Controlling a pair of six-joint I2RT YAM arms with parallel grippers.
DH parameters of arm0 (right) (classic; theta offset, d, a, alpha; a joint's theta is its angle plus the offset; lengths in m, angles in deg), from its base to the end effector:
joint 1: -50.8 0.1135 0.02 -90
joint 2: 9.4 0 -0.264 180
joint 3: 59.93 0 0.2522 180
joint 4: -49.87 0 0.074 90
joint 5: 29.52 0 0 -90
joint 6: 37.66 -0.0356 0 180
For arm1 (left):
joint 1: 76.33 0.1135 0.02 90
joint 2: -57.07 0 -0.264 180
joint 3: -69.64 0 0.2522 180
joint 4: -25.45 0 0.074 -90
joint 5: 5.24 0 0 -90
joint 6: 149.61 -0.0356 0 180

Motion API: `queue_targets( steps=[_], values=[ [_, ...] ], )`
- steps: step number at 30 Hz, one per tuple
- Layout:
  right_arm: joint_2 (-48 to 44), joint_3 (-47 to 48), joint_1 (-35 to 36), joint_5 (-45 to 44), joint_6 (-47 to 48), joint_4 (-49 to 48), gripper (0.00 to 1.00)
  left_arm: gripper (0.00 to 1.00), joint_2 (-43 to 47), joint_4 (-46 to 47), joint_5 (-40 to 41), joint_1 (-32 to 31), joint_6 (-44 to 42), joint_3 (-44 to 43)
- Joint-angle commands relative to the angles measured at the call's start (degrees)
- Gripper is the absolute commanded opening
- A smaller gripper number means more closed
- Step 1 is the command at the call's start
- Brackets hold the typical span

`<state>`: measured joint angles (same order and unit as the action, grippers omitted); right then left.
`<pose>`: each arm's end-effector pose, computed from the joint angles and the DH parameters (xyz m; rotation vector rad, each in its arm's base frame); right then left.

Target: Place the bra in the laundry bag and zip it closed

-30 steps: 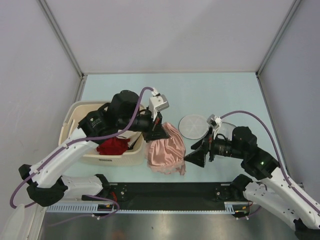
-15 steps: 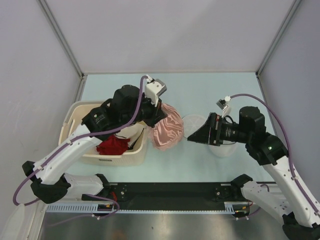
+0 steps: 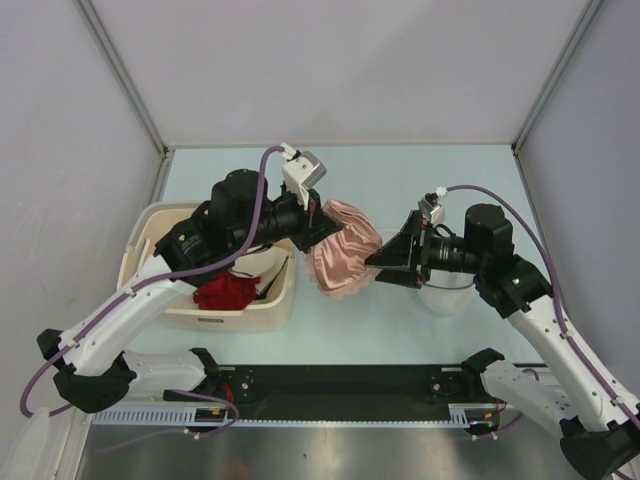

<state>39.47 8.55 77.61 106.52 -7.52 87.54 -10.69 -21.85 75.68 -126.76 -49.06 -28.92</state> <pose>0.1471 0.1031 0.3664 -0.0236 2.2073 1.7025 0.1494 -0.1896 0.4560 0.7726 1.7911 -0.8710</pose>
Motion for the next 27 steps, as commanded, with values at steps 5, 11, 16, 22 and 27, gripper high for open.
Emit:
queue_targets(
  steps=[5,11,16,22,27],
  values=[
    [2.0,0.7,-0.2,3.1,5.7,-1.9,0.98,0.00,3.2,4.3,-13.4,0.3,0.9,2.2],
    [4.5,5.4,0.4,7.8,11.4,-3.0,0.92,0.00,2.1,4.6,-22.3,0.3,1.9,3.2],
    [4.9,8.5,3.1,9.7,22.2,-0.2,0.88,0.00,0.0,5.2,-27.2,0.3,2.3,3.1],
    [3.3,7.5,5.7,9.9,24.4,-2.4,0.76,0.00,-1.8,4.8,-29.4,0.3,1.8,2.9],
    [2.3,6.9,6.6,10.2,23.7,-3.1,0.50,0.00,-3.2,4.9,-30.4,0.3,2.1,2.7]
  ],
)
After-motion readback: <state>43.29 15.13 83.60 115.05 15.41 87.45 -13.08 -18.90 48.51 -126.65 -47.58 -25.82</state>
